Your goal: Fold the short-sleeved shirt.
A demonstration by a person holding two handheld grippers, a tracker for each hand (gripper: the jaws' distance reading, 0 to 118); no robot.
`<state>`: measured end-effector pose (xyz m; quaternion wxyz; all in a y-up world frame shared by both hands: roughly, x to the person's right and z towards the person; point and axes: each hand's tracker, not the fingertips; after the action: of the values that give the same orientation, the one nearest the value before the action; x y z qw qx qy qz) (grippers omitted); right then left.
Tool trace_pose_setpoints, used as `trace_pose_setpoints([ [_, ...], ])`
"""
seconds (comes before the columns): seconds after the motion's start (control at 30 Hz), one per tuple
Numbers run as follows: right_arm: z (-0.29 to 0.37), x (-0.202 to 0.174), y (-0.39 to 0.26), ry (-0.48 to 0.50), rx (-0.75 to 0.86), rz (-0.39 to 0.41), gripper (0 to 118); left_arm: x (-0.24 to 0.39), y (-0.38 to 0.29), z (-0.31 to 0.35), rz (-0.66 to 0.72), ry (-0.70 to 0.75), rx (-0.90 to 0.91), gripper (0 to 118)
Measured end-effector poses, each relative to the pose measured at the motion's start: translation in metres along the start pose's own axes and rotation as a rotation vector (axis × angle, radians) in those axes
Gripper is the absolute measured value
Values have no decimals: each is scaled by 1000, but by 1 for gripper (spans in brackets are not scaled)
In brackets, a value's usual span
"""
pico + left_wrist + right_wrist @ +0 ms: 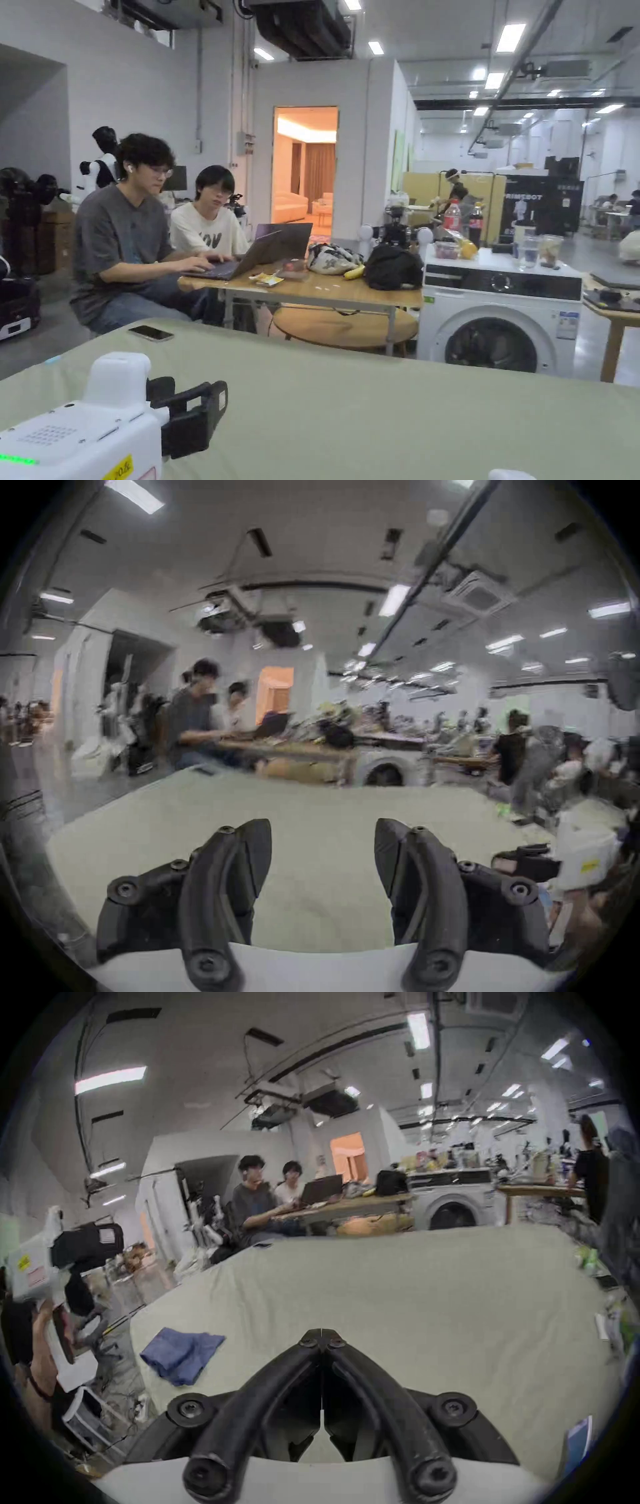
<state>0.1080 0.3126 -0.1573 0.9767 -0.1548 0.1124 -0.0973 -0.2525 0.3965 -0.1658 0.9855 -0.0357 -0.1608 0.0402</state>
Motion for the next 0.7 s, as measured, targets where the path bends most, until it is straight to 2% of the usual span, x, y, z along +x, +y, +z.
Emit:
trace_pose_setpoints([
  [0.07, 20, 10, 5, -83, 54, 41, 0, 33, -4, -4, -14, -57, 38, 59],
  [0.1, 29, 14, 8, -125, 87, 49, 0, 51, -7, -5, -17, -47, 55, 51],
  [0.13, 36, 17, 11, -148, 123, 44, 0, 66, -10, -7, -23, -52, 58, 37],
  [0.2, 49, 21, 14, -177, 191, 30, 0, 84, -17, -14, -44, -80, 48, 2],
  [0.27, 61, 20, 15, -224, 245, 60, 0, 105, -24, -16, -91, -42, 7, 2],
  [0.3, 65, 18, 14, -266, 258, 69, 0, 117, -27, -13, -126, 58, -48, 0],
  [0.33, 69, 14, 11, -313, 271, 15, 0, 123, -32, -9, -109, 115, -20, 0],
  [0.37, 75, 13, 6, -293, 287, -30, 0, 123, -39, -6, -37, 72, 26, 0],
  [0.4, 80, 13, 4, -245, 280, -22, 0, 117, -43, -8, -36, -105, -7, 0],
  [0.43, 81, 11, 3, -229, 244, 42, 0, 116, -48, -9, -69, -138, -53, 0],
  [0.47, 83, 7, 0, -306, 231, 122, 0, 121, -51, -7, -145, 9, -66, 0],
  [0.5, 84, 5, -2, -371, 217, 147, 0, 121, -55, -6, -201, 81, -53, 0],
  [0.53, 85, 6, -2, -377, 198, 138, 0, 117, -58, -5, -224, 80, -45, 0],
  [0.6, 86, 15, -5, -328, 203, 80, 0, 110, -57, -7, -188, 33, -63, 0],
  [0.63, 86, 17, -7, -334, 213, 66, 0, 107, -56, -7, -158, 37, -64, 0],
  [0.7, 83, 23, -8, -364, 191, 78, 0, 102, -53, -2, -89, 45, -27, 0],
])
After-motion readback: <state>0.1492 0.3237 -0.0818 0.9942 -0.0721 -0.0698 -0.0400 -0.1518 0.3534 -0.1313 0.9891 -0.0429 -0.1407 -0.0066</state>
